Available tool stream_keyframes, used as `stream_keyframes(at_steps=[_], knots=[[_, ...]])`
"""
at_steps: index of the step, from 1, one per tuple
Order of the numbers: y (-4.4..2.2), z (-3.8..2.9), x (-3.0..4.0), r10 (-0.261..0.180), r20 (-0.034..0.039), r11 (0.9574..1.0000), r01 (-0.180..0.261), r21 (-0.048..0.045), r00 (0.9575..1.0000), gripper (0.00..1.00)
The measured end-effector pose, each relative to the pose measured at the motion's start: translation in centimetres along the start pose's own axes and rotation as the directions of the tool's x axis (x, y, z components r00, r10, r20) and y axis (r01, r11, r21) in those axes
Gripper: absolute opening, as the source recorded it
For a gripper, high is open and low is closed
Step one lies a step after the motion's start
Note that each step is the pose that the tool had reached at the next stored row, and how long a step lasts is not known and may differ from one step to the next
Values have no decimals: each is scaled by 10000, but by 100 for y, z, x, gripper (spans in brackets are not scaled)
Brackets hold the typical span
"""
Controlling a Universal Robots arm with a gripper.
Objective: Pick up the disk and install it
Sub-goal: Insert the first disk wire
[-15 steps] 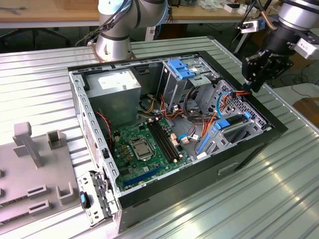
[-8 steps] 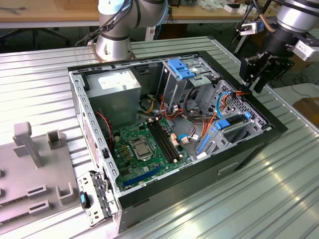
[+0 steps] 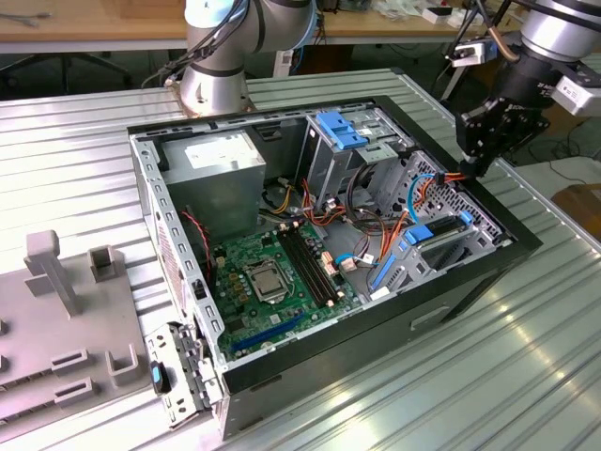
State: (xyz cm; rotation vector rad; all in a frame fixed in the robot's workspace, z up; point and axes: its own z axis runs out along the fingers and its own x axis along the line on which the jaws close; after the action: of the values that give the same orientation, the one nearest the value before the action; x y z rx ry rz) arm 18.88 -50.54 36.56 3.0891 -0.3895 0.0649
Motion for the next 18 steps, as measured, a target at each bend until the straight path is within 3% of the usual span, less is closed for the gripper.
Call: stream_keyframes(at_steps=[4, 6, 11, 14, 15, 16, 18], knots=[[0, 1, 1, 0, 0, 10000, 0, 0, 10000, 27], [0, 1, 1, 0, 0, 10000, 0, 0, 10000, 17], [0, -3, 2, 0, 1, 10000, 0, 2, 10000, 17], [2, -105, 6, 0, 1, 10000, 0, 1, 10000, 17], [2, -110, 7, 0, 1, 10000, 0, 1, 10000, 17], [2, -110, 7, 75, 3, 10000, -75, -2, 10000, 17], [2, -111, 7, 644, 13, 9979, -644, -29, 9979, 17]])
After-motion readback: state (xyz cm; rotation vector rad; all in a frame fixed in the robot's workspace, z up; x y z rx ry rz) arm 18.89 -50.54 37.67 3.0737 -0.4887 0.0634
